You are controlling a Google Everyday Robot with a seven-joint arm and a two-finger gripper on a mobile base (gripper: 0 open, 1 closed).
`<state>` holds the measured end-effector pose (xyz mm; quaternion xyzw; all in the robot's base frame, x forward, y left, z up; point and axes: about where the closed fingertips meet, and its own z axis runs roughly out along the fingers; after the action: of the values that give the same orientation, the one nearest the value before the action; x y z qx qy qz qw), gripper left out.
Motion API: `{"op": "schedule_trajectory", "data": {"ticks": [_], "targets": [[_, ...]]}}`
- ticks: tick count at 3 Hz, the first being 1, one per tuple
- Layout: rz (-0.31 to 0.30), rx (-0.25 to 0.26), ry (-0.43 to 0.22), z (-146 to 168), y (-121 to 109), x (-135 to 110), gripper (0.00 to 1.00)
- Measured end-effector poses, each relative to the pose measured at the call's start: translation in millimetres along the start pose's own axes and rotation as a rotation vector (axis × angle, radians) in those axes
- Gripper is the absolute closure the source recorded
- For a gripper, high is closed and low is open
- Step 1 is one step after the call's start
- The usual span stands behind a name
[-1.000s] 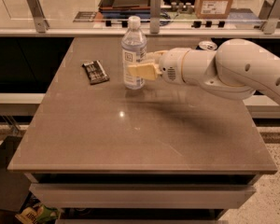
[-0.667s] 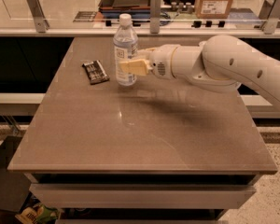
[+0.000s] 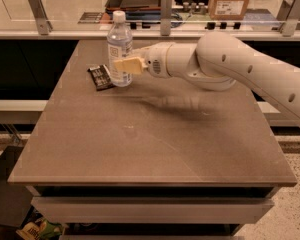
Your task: Move blue plastic bottle near rxbar chocolate
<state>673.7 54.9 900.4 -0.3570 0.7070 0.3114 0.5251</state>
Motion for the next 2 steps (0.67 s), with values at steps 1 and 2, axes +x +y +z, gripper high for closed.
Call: {"op": "schedule_trajectory", "data": {"ticks": [1,2], "targets": [[-0.034,-0.030,-0.002,19.7,0.6,2.5,1.00],[-0.102,-0.031,0.012,29.2,-15.0,1.3,1.00]]}}
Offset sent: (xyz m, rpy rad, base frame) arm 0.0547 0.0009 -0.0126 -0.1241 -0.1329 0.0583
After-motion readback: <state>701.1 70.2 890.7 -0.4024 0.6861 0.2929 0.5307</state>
